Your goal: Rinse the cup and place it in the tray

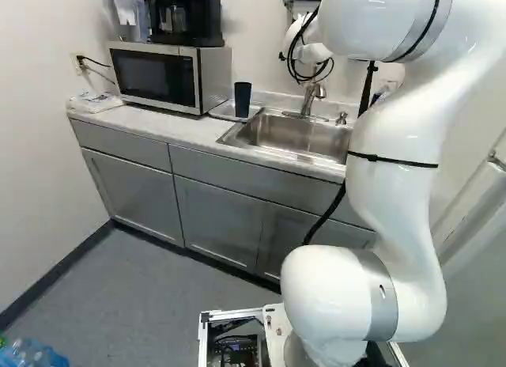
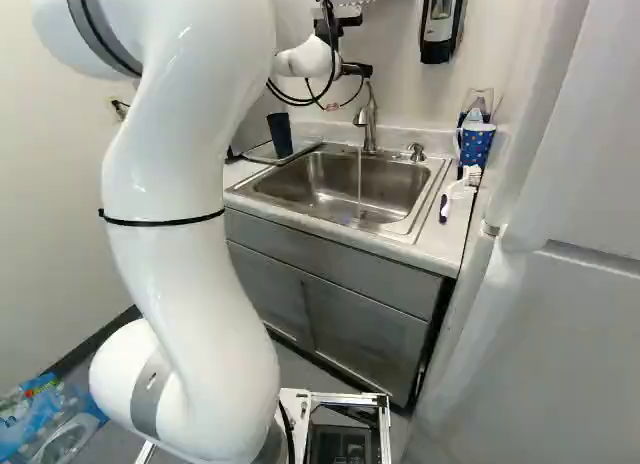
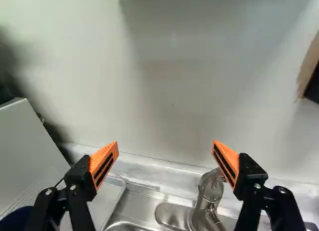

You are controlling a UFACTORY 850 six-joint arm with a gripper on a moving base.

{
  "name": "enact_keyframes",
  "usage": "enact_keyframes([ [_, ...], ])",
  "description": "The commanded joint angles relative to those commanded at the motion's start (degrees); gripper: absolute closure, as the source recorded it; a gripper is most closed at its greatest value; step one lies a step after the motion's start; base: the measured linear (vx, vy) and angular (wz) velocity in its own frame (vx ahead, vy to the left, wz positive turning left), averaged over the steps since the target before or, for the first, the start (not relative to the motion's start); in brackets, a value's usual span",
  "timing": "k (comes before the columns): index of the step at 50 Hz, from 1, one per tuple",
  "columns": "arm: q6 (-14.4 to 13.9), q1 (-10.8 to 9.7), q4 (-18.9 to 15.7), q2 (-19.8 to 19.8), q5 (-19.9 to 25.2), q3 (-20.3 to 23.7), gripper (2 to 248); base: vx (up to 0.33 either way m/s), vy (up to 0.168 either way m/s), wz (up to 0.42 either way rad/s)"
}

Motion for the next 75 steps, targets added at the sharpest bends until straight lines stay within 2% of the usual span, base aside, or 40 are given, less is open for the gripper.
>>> enact_keyframes([
  [16, 0.0, 0.04, 0.0, 0.13, -1.12, 0.15, 3, 0.0, 0.0, 0.0],
  [36, 0.0, 0.44, 0.0, 2.49, -1.33, 2.92, 3, 0.0, 0.0, 0.0],
  [75, 0.0, -0.19, 0.0, 1.55, -2.19, 1.82, 3, 0.0, 0.0, 0.0],
])
